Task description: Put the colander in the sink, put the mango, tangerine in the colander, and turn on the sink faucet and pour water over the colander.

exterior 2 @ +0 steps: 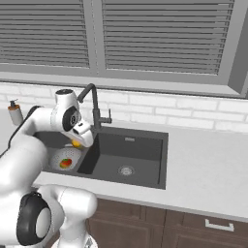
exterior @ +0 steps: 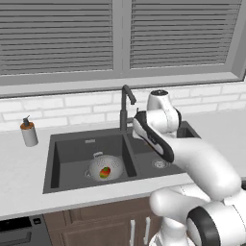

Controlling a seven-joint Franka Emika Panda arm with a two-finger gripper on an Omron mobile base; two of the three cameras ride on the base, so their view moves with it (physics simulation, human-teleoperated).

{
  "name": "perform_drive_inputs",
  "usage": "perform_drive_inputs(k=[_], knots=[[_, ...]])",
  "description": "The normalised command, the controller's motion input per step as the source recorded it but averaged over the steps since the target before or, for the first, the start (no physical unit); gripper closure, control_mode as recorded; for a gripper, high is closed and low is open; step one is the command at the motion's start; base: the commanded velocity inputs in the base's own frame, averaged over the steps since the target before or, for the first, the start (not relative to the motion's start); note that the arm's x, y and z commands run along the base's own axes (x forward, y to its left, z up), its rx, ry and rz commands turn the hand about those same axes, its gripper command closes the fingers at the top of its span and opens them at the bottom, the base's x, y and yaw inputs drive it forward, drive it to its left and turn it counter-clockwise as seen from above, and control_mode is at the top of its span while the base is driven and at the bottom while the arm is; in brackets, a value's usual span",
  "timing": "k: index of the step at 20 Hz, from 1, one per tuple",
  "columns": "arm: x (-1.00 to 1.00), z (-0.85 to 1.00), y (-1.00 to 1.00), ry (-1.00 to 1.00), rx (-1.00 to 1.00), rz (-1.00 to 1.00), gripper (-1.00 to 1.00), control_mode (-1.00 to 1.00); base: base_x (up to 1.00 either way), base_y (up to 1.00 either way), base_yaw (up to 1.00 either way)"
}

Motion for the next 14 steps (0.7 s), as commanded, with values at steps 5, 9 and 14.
perform_drive_inputs(k=[5, 9, 14], knots=[[0.2, -0.11, 1.0, 0.08, 0.0, 0.0, 1.0, -1.0, 0.0, 0.0, 0.0], [0.34, -0.28, 1.0, 0.07, 0.0, 0.0, 1.0, -1.0, 0.0, 0.0, 0.0], [0.57, -0.54, 0.84, 0.09, -0.01, 0.0, 1.0, -1.0, 0.0, 0.0, 0.0]])
